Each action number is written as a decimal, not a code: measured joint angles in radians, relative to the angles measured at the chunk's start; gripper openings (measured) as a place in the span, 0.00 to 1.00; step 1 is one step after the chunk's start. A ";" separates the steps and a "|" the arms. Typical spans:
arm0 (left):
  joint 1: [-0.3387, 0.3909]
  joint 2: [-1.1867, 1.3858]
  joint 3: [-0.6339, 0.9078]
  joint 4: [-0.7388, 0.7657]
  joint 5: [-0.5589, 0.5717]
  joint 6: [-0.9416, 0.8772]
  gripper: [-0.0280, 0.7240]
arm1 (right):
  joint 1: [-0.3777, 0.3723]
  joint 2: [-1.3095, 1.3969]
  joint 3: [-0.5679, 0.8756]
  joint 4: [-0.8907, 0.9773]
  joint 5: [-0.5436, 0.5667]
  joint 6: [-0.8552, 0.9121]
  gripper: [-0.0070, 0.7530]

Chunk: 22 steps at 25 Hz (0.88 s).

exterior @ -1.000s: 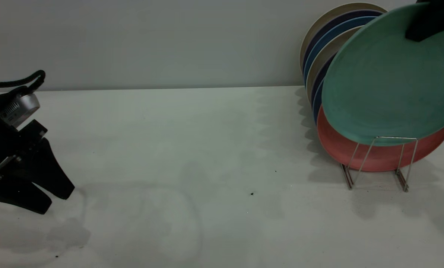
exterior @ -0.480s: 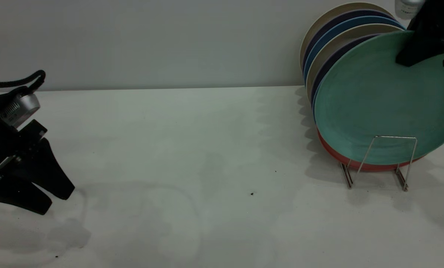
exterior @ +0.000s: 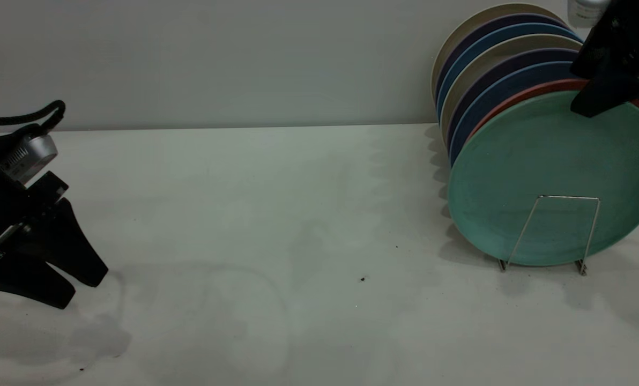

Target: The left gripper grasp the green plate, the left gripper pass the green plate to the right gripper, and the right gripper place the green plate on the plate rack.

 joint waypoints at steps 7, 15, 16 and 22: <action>0.000 0.000 -0.063 0.059 0.019 -0.012 0.72 | 0.000 -0.135 -0.001 -0.132 0.113 0.409 0.75; 0.000 -0.115 -0.248 0.254 0.155 -0.208 0.72 | -0.023 -0.258 -0.001 -0.268 0.435 1.332 0.75; 0.000 -0.148 -0.259 0.287 0.162 -0.238 0.72 | -0.023 -0.268 -0.001 -0.302 0.497 1.402 0.75; 0.000 -0.438 -0.267 0.503 0.237 -0.390 0.72 | -0.023 -0.361 0.002 -0.436 0.688 1.519 0.75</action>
